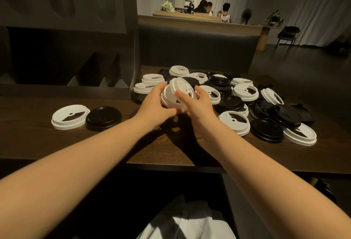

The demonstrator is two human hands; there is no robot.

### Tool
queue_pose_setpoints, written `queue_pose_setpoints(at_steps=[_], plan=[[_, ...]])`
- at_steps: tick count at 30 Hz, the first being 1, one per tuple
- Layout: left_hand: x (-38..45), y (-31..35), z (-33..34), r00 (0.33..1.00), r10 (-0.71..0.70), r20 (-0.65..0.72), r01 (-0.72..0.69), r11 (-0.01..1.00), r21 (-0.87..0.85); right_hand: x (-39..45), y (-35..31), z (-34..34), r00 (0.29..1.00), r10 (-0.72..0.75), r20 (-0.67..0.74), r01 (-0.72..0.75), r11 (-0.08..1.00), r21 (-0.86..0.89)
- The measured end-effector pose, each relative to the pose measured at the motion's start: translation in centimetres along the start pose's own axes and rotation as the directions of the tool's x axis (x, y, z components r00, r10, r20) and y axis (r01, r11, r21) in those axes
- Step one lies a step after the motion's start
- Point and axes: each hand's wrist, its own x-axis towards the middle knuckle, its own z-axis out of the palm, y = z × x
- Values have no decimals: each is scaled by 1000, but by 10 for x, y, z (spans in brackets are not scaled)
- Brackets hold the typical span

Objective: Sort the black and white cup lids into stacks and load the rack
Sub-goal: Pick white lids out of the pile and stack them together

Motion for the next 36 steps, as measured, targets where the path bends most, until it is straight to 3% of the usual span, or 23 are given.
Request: queue_pose_setpoints(at_steps=[3,8,12,15,18,23,29,36], plan=[[-4,4,1,995,-75,73,83,989,-120,0,2,-10,1000,-4,-7,4,1000,13],[8,13,-11,951,-308,9,283,862,-421,-7,3,-23,994,5,108,-16,995,99],[11,13,-10,884,-455,109,456,787,-416,-13,9,-30,976,-9,216,-12,995,97],[8,14,-7,814,-545,202,568,675,-471,-14,10,-36,969,-45,243,25,996,88],[7,18,-1,799,-554,233,573,586,-573,-14,10,-40,970,-87,227,84,996,23],[8,21,16,838,-508,199,493,550,-674,-11,13,-52,969,-143,199,167,979,-114],[8,17,25,853,-447,270,505,573,-645,-8,4,-64,954,-159,254,229,935,-273],[10,16,28,834,-434,341,531,459,-712,-2,-4,-75,937,-156,314,286,859,-424]])
